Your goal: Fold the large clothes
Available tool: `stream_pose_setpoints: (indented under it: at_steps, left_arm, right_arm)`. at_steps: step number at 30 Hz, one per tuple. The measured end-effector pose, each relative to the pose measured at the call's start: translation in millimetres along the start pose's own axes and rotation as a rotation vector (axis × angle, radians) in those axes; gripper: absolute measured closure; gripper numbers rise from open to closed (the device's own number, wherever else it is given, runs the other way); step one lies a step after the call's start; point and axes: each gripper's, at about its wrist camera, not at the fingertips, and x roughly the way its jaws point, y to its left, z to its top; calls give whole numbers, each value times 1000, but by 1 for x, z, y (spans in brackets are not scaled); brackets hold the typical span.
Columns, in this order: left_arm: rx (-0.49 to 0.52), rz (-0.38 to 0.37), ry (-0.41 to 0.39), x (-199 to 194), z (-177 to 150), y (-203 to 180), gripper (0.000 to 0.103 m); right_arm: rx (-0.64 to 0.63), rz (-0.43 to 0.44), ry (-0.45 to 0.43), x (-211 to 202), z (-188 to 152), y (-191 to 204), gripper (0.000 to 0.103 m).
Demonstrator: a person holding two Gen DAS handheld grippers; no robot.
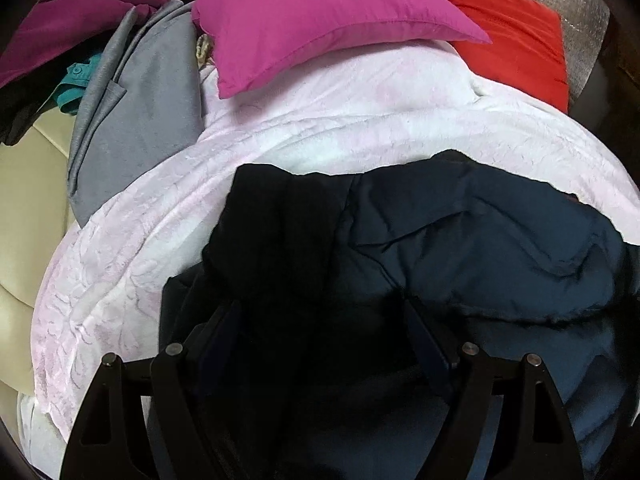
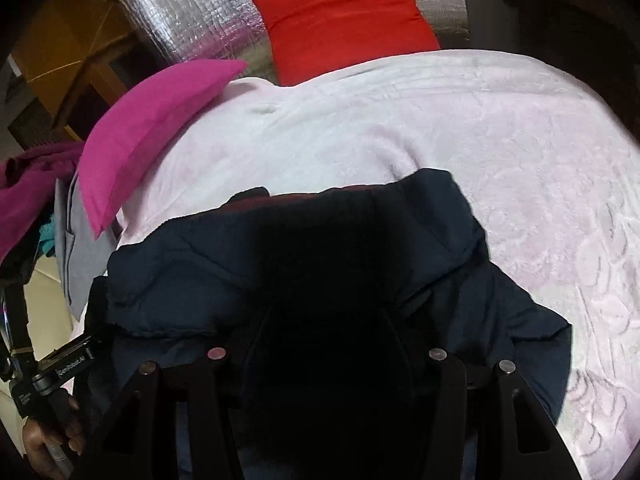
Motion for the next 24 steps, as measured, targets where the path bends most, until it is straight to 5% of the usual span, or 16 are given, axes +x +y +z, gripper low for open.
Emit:
stream_pose_setpoints:
  at_steps: [9, 11, 13, 18, 21, 24]
  left_arm:
    - [59, 41, -73, -49, -37, 18, 21]
    - [77, 31, -78, -57, -59, 26, 21]
    - [70, 23, -69, -60, -80, 35, 21]
    - [19, -70, -64, -75, -137, 54, 21]
    - [-14, -88, -74, -79, -151, 65, 21]
    - [-13, -77, -42, -68, -155, 65, 19]
  right_arm:
    - [19, 13, -39, -53, -34, -30, 45]
    - [6, 29, -42, -62, -48, -36, 46]
    - [-15, 32, -66, -74, -64, -40, 57]
    - [-53, 97, -62, -91, -104, -33, 57]
    - [-66, 133, -22, -89, -125, -29, 58]
    - [-99, 76, -3, -76, -136, -20, 58]
